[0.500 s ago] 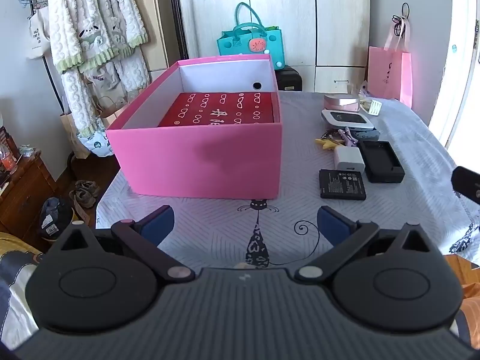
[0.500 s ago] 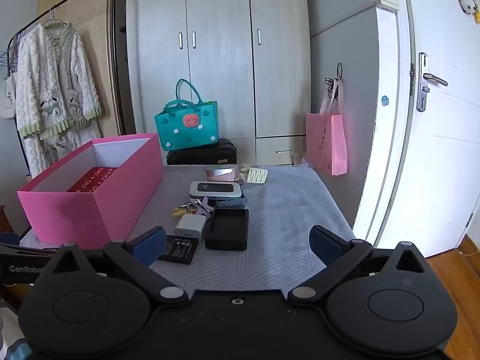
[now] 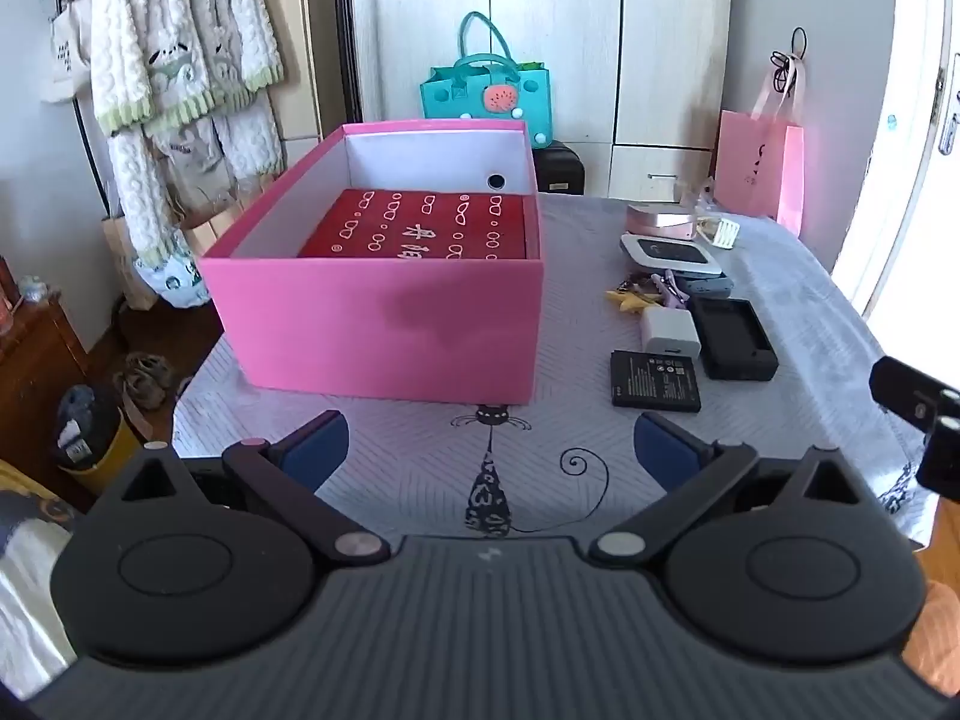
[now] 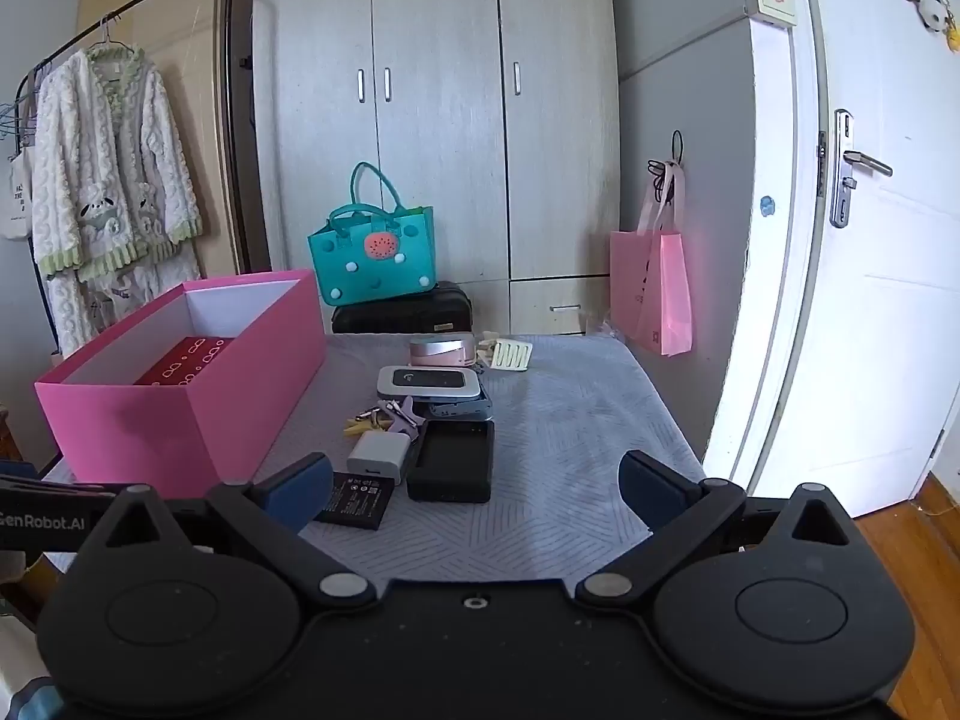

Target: Organize rigid objects

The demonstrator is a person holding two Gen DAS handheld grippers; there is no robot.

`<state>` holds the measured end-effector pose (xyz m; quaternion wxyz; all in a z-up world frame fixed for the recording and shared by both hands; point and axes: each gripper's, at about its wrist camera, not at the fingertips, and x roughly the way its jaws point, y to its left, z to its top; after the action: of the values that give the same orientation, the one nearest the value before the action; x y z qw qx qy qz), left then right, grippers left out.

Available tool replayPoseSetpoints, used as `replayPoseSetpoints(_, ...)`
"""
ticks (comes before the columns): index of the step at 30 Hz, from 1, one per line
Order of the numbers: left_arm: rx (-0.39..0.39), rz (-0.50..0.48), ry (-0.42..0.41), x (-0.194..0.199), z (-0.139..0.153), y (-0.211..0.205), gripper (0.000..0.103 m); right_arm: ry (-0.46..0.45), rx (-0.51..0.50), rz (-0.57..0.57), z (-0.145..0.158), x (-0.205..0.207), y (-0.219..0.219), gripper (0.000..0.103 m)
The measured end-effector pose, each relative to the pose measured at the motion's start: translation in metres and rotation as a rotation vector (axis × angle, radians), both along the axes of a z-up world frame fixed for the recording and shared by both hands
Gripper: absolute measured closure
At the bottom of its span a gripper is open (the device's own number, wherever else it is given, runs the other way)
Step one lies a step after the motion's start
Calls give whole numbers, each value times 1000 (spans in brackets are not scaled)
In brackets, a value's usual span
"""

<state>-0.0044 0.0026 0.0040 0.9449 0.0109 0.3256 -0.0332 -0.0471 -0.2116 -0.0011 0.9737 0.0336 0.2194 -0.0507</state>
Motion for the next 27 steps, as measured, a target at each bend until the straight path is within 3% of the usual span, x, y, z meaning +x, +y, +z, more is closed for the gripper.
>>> replayPoseSetpoints(7, -11, 10, -14, -1, -3, -2, 0, -12, -17, -31, -6, -4, -5, 0)
replayPoseSetpoints(12, 39, -4, -47, -5, -5, -4, 0, -41, -34, -52, -5, -10, -6, 0)
replayPoseSetpoints(16, 33, 5, -64, -6, -4, -1, 0, -57, -37, -32, -6, -11, -5, 0)
replayPoseSetpoints(27, 54, -14, -44, -3, -10, -5, 0, -22, -34, -20, -13, -5, -5, 0)
